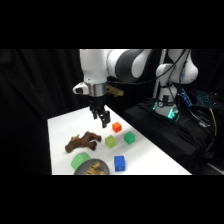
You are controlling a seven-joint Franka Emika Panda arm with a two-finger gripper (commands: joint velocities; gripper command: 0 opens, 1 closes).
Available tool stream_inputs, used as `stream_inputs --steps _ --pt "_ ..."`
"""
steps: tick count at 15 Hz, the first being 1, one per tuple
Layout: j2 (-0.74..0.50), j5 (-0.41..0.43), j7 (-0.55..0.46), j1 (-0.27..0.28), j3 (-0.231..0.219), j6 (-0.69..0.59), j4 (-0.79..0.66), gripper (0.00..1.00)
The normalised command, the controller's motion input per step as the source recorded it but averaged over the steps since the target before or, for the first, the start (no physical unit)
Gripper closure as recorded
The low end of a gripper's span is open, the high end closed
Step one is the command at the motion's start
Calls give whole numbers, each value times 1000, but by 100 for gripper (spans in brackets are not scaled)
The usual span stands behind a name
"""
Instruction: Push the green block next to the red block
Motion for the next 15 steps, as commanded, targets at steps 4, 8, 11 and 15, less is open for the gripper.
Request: stream_inputs --steps 4,8,11,15 --pt "-37 -10 58 -11 32 50 -54 0" --pt "-213 12 183 50 68 156 -309 0" --pt "-298 -26 313 126 96 269 -466 0" --pt "-325 -75 372 141 91 345 -502 0"
